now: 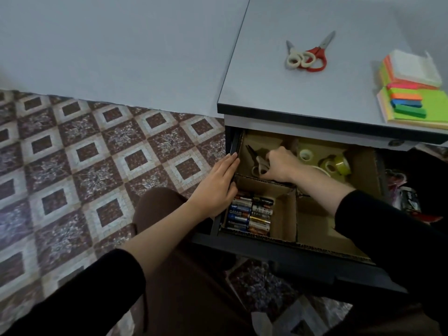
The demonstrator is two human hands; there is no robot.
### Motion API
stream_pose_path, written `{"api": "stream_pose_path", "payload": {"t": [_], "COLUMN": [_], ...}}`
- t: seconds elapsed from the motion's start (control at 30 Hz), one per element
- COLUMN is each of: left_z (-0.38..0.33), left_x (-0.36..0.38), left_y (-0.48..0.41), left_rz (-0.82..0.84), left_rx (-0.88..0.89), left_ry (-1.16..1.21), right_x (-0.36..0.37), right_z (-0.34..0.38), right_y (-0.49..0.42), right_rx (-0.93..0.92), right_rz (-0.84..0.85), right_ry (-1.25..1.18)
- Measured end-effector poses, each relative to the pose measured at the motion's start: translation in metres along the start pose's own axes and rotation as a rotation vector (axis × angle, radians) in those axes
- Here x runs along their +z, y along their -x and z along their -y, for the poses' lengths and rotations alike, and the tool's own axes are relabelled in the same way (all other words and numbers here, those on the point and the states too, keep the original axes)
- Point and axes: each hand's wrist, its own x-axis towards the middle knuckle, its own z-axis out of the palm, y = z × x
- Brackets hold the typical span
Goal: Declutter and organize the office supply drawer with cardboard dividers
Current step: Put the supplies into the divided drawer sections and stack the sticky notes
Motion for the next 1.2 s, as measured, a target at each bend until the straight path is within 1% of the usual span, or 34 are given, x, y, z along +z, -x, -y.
{"api": "stream_pose_path", "payload": {"t": [0.1, 0.3, 0.43, 0.53, 0.7, 0.77, 0.83, 0.93, 1.0, 1.1, 1.2], "left_z": [0.001, -0.001, -0.004, -0.005, -0.021, -0.031, -0.041, -0.054, -0.059, -0.065, -0.068], "left_x": [0.001, 0.0, -0.009, -0.021, -0.044, -0.058, -0.074, -0.096, -0.107, -0.117, -0.118], "left_y": [0.0, 0.0, -0.006, -0.013, -0.029, -0.04, -0.054, -0.08, -0.102, -0.135, -0.166], "left_rz": [-0.006, 0.0, 0.024, 0.026, -0.025, -0.016, -0.021, -0.073, -0.122, -0.191, -0.168], "left_rx": [-0.001, -0.003, 0.011, 0.017, 0.076, 0.112, 0.141, 0.157, 0.151, 0.107, 0.088], "left_ry": [0.005, -0.005, -0.078, -0.115, -0.116, -0.128, -0.14, -0.118, -0.117, -0.091, -0.116], "right_x": [0.0, -0.007, -0.015, -0.027, -0.06, -0.077, -0.095, -0.121, -0.137, -0.155, -0.168], "right_z": [0.0, 0.0, -0.001, 0.001, -0.009, -0.015, -0.024, -0.036, -0.041, -0.045, -0.048], "right_y": [0.0, 0.009, 0.021, 0.035, 0.054, 0.057, 0.054, 0.041, 0.029, 0.01, -0.004], "right_rx": [0.004, -0.046, -0.109, -0.156, -0.211, -0.197, -0.154, -0.057, 0.005, 0.061, 0.084], "right_rz": [-0.011, -0.103, -0.182, -0.218, -0.254, -0.297, -0.375, -0.504, -0.554, -0.554, -0.512], "right_ry": [-0.032, -0.114, -0.188, -0.259, -0.392, -0.432, -0.433, -0.387, -0.388, -0.373, -0.337]}}
